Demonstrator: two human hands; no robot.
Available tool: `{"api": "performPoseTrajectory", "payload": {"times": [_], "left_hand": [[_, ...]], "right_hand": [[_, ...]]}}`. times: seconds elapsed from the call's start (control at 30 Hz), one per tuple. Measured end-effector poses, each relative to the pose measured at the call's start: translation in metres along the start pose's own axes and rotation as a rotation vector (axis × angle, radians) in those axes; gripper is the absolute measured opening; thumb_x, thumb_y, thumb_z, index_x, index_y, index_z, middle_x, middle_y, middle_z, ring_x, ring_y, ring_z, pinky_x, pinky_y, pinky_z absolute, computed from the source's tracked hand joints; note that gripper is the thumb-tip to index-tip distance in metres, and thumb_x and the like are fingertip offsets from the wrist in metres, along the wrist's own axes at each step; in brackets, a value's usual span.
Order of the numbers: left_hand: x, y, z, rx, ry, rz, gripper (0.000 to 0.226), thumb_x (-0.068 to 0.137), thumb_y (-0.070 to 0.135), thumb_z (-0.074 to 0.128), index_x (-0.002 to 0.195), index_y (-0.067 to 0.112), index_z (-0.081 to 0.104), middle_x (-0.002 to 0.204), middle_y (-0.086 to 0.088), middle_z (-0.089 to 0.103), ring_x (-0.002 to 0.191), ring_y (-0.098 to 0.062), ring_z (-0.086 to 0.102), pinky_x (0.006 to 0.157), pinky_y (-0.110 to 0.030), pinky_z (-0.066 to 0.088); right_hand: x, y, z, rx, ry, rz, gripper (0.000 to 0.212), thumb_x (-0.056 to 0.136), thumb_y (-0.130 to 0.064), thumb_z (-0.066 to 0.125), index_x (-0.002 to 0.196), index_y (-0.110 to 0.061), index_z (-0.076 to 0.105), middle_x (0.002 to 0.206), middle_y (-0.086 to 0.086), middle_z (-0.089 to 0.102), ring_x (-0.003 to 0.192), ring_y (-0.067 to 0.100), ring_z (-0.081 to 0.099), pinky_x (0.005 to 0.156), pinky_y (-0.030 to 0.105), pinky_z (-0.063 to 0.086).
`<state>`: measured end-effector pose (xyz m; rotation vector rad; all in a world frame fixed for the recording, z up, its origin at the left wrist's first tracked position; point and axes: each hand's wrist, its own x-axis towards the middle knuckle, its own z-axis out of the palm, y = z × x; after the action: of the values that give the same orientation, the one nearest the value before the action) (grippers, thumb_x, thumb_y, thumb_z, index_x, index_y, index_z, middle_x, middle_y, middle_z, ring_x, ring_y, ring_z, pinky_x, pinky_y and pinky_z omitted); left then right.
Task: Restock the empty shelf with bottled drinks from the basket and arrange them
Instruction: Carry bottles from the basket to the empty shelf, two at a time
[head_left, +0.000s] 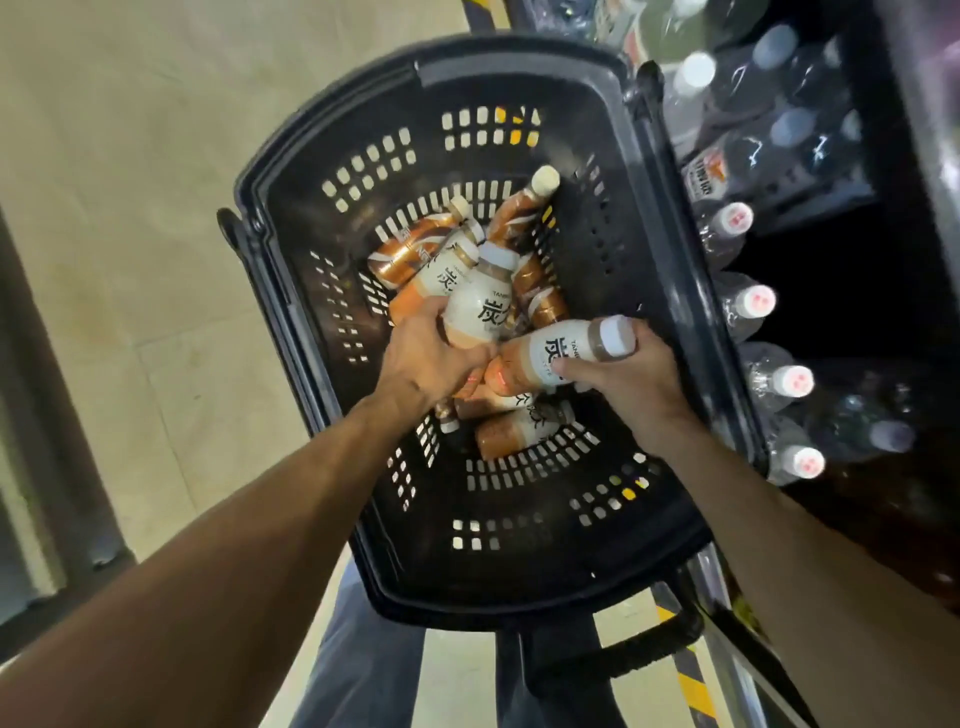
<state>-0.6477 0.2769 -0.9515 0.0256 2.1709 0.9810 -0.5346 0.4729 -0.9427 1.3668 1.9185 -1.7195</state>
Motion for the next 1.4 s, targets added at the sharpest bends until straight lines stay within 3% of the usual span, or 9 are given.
{"api": "performPoseTrajectory", "payload": {"times": [0.27,0.37,0.53,0.63,0.73,0.97,1.07,1.2,1.4], "left_hand": [[-0.067,0.098,-0.079,-0.212,0.069,0.109,0.057,0.073,0.023,0.089,0.123,0.018,0.061,0.100,0.013,0.065,0.081,0.016,0.061,0.068,-0.004,0.046],[-0.095,0.137,-0.112,-0.278,0.112,0.154,0.063,0.067,0.029,0.093,0.124,0.021,0.066,0.105,0.008,0.073,0.090,0.003,0.067,0.076,-0.015,0.051],[-0.145,0.212,-0.175,-0.310,0.190,0.251,0.062,0.065,0.024,0.094,0.120,0.021,0.066,0.103,0.005,0.074,0.093,-0.011,0.070,0.082,-0.029,0.057],[-0.180,0.261,-0.214,-0.318,0.229,0.330,0.063,0.058,0.030,0.097,0.113,0.027,0.067,0.097,0.008,0.074,0.084,-0.003,0.067,0.070,-0.014,0.052],[-0.220,0.309,-0.252,-0.305,0.287,0.403,0.063,0.050,0.049,0.090,0.106,0.035,0.065,0.095,0.015,0.073,0.082,0.002,0.065,0.068,-0.011,0.049],[-0.318,0.418,-0.325,-0.293,0.396,0.554,0.054,0.066,0.023,0.093,0.112,0.028,0.065,0.096,0.009,0.073,0.083,0.003,0.066,0.065,-0.009,0.049],[-0.358,0.461,-0.352,-0.294,0.413,0.645,0.052,0.068,0.019,0.092,0.111,0.029,0.064,0.092,0.015,0.072,0.081,0.009,0.065,0.062,-0.007,0.048],[-0.407,0.503,-0.381,-0.289,0.380,0.764,0.051,0.070,0.019,0.091,0.113,0.027,0.064,0.095,0.012,0.072,0.081,0.007,0.065,0.060,-0.008,0.048],[-0.445,0.535,-0.396,-0.244,0.233,0.912,0.057,0.066,0.028,0.093,0.115,0.031,0.063,0.098,0.012,0.074,0.084,0.000,0.069,0.067,-0.025,0.057]], "right_hand": [[-0.059,-0.119,-0.035,0.323,-0.020,-0.198,0.046,0.071,-0.021,0.090,0.112,-0.015,0.071,0.108,0.002,0.078,0.107,0.021,0.073,0.096,0.045,0.057],[-0.087,-0.173,-0.044,0.348,-0.039,-0.309,0.028,0.082,-0.003,0.081,0.105,-0.016,0.072,0.099,0.001,0.079,0.098,0.020,0.074,0.088,0.043,0.058],[-0.147,-0.276,-0.064,0.358,-0.083,-0.476,0.036,0.081,0.000,0.082,0.113,-0.008,0.068,0.102,0.005,0.078,0.091,0.016,0.073,0.073,0.026,0.058],[-0.189,-0.338,-0.076,0.344,-0.044,-0.571,0.058,0.069,-0.016,0.090,0.122,-0.007,0.067,0.112,0.012,0.076,0.099,0.021,0.074,0.080,0.031,0.059],[-0.232,-0.398,-0.090,0.285,-0.012,-0.647,0.050,0.075,-0.006,0.089,0.120,-0.011,0.069,0.107,0.004,0.078,0.095,0.015,0.074,0.077,0.028,0.058],[-0.349,-0.518,-0.129,0.232,0.072,-0.841,0.040,0.072,-0.010,0.091,0.104,-0.024,0.071,0.098,-0.002,0.077,0.083,0.013,0.072,0.071,0.026,0.058],[-0.399,-0.553,-0.151,0.231,0.108,-0.930,0.043,0.072,-0.011,0.091,0.109,-0.024,0.072,0.099,-0.006,0.078,0.090,0.015,0.075,0.078,0.033,0.061],[-0.470,-0.582,-0.175,0.237,0.209,-1.012,0.045,0.072,-0.006,0.091,0.103,-0.031,0.069,0.091,-0.020,0.076,0.081,-0.002,0.070,0.072,0.018,0.054],[-0.561,-0.579,-0.207,0.251,0.473,-1.057,0.045,0.071,-0.009,0.092,0.100,-0.033,0.068,0.094,-0.011,0.075,0.080,-0.003,0.069,0.070,0.015,0.053]]}}
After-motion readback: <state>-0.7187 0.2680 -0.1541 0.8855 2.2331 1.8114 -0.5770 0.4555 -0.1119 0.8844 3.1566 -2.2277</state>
